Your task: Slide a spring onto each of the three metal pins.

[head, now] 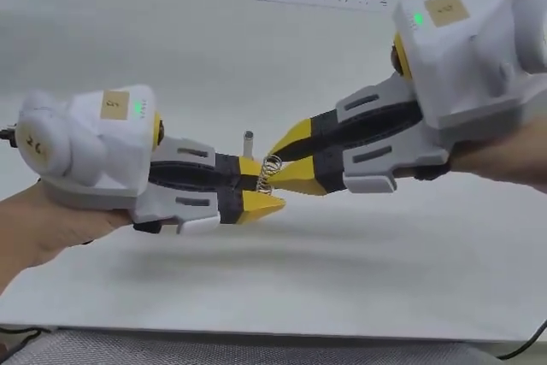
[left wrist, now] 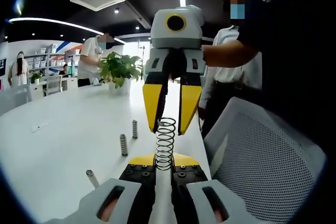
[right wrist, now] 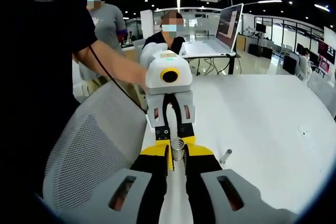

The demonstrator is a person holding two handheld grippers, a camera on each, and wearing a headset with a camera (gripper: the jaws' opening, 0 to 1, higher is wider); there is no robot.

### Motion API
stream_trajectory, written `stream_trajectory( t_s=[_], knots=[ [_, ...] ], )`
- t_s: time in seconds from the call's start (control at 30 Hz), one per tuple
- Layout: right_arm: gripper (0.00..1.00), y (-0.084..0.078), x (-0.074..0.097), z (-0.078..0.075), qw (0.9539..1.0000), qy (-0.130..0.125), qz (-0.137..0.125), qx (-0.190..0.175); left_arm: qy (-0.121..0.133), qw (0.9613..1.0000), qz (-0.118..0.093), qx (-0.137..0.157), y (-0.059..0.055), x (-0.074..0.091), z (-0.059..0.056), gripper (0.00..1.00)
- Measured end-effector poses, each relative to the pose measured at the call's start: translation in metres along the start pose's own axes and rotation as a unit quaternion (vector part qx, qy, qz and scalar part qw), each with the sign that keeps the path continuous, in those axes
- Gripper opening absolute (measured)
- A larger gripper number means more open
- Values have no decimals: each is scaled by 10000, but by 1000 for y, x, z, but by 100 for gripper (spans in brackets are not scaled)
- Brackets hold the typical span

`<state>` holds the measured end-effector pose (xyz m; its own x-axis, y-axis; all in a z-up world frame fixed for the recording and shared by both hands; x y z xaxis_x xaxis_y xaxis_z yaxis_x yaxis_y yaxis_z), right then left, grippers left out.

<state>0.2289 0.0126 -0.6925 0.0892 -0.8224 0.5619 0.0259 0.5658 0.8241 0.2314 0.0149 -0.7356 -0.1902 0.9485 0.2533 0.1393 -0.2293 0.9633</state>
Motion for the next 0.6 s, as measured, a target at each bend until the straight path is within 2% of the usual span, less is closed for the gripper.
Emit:
stream_trajectory(
  t_s=[0.07, 0.1, 0.13, 0.33, 0.43, 0.47, 0.5, 0.53, 0.6],
  knots=[
    [13, 2, 1, -2, 10000, -42, 48, 38, 9, 10000, 5, 7, 0, 0, 1, 1],
    [15, 0, 1, -2, 9998, -32, 198, 20, 12, 10000, 14, 0, 0, 0, 1, 1],
    [17, 1, 2, -3, 9997, -42, 243, 66, 10, 10000, 19, 8, -1, 0, 1, 1],
    [16, 4, 5, -5, 9971, 86, 688, 312, 9, 10000, 20, 4, -1, 0, 2, 1],
    [16, 1, 6, -4, 9935, 255, 1049, 362, 2, 10000, 30, 5, -1, -1, 2, 1],
    [16, -2, 6, -6, 9919, 218, 1198, 349, -9, 10000, 28, 3, -1, -1, 2, 1],
    [17, -3, 5, -9, 9902, 244, 1281, 507, 1, 10000, 35, -5, -1, -1, 2, 1],
    [17, -5, 5, -8, 9884, 297, 1416, 463, -2, 10000, 35, -3, -1, -2, 3, 1],
    [18, -1, 2, -9, 9882, 346, 1433, 408, 10, 10000, 35, -9, -1, -2, 3, 1]
  ],
)
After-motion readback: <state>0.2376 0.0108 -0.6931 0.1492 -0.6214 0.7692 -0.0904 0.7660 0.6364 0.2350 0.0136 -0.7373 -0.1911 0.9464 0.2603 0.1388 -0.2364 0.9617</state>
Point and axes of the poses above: the centre of the closed fingertips' face, and the gripper's own axes: x roughly backward along the fingers, z roughly to its left, y roughly out of its top, the point moved 2 cm from there along x, roughly backward along the fingers
